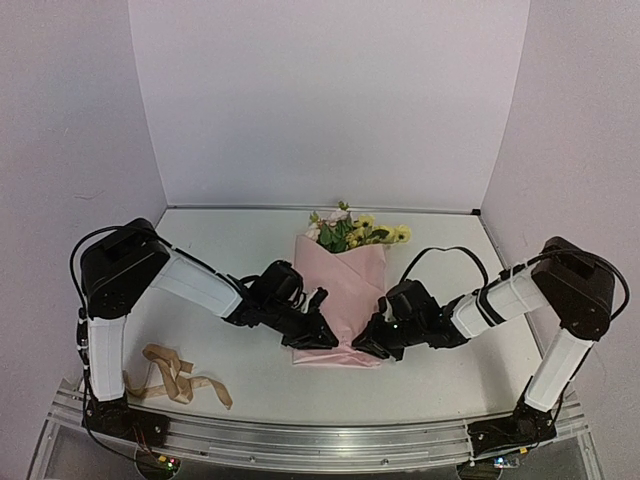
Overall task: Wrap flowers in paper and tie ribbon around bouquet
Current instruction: Press the fold line on the folded wrapping paper.
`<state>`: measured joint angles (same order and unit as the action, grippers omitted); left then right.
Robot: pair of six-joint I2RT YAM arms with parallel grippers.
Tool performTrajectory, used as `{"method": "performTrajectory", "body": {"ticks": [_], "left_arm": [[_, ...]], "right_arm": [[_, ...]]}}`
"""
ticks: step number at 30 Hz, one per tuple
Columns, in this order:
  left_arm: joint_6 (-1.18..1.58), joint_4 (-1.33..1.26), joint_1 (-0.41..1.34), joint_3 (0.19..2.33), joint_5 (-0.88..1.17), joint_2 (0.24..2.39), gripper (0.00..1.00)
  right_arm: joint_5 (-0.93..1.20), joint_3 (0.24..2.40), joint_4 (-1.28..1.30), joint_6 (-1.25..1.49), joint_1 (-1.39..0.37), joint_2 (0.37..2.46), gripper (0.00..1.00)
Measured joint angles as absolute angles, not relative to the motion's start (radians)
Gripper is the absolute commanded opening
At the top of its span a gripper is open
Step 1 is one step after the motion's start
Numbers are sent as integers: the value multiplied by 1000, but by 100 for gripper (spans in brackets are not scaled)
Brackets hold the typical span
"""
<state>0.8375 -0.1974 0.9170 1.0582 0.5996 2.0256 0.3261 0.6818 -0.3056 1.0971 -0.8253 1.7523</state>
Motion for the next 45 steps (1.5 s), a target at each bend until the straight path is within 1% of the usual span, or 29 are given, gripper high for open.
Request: {"method": "performTrajectory", "body": {"ticks": [6,10,12,18,21,26,45], "left_arm": [[852,-270,888,936,640,1959,19],[889,-326,854,853,664,1951,18],[898,-338,839,839,679,1952,17],[949,-417,807,799,698,1955,21],[966,-427,788,799,701,1955,22],[970,-415,736,844,696,1966,22],[981,-350,554,1136,689,2162,22]], "right_arm": [[324,662,-346,1108,-825,1752,14],[323,658,-353,1109,-825,1752,14],[323,658,-354,1109,-825,1752,14],[322,658,-353,1107,-826,1752,14],[321,658,-351,1102,-826,1752,14],[321,664,-340,1090,-826,1752,14],[318,679,-316,1074,-830,1756,13]]}}
